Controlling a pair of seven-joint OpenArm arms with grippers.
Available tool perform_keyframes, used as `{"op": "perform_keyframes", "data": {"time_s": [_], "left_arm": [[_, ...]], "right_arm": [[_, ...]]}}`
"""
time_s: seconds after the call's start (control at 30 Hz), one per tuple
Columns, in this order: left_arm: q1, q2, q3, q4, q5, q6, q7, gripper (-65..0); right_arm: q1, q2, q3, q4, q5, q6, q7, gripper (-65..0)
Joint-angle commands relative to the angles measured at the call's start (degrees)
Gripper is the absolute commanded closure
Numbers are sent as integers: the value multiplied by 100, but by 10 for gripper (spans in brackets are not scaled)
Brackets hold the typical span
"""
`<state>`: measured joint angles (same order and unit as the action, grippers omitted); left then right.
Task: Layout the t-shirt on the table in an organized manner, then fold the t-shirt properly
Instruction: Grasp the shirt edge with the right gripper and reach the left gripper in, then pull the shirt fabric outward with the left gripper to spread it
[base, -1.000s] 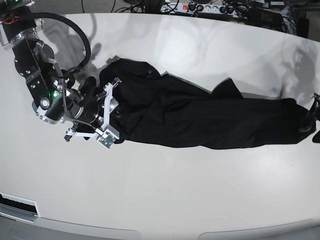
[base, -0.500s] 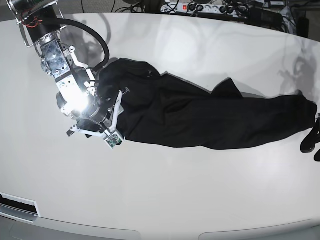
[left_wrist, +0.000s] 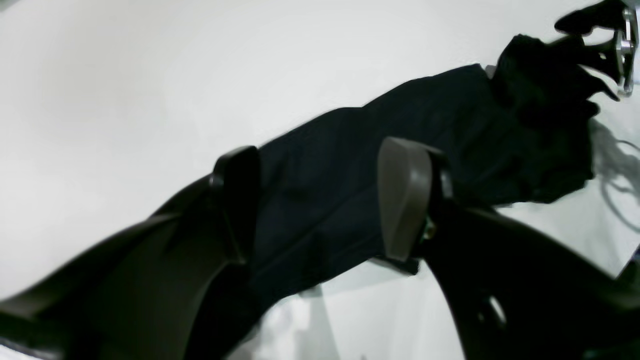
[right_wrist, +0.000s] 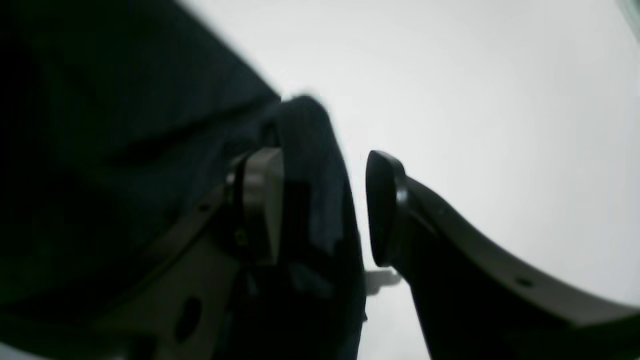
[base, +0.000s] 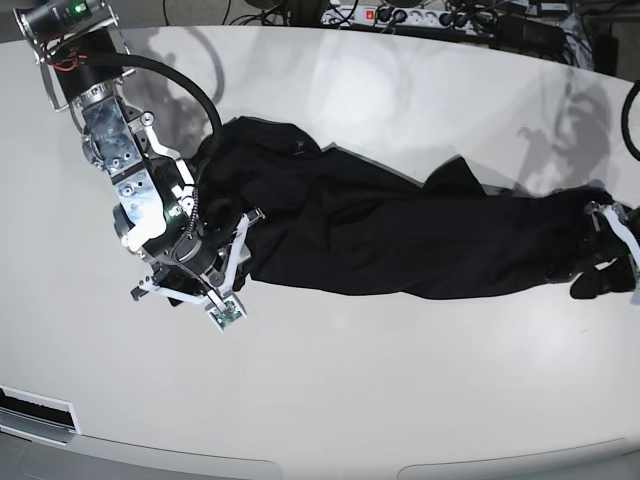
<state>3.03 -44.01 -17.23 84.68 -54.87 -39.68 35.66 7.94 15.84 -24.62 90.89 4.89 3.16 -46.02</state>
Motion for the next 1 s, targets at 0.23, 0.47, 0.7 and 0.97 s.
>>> {"op": "perform_keyframes", "data": {"time_s": [0.23,0.47,0.7,0.97], "left_arm": [[-101,146,238,59,-177,-32,-109,-375],[-302,289,1073,59,-63,-32,-129,-375],[-953,1032,2131,57,739,-32,-144,-375],[-1281,2004,3176,31,2494,398,-621,-375]], "right_arm": [[101,-79,31,-404,-28,72,304,-289],[352,-76,31,-955,-70,-42,542,-261],[350,-90,31,-955,-323,-13,706,0],[341,-87,31,-955,-529,74,699,0]]}}
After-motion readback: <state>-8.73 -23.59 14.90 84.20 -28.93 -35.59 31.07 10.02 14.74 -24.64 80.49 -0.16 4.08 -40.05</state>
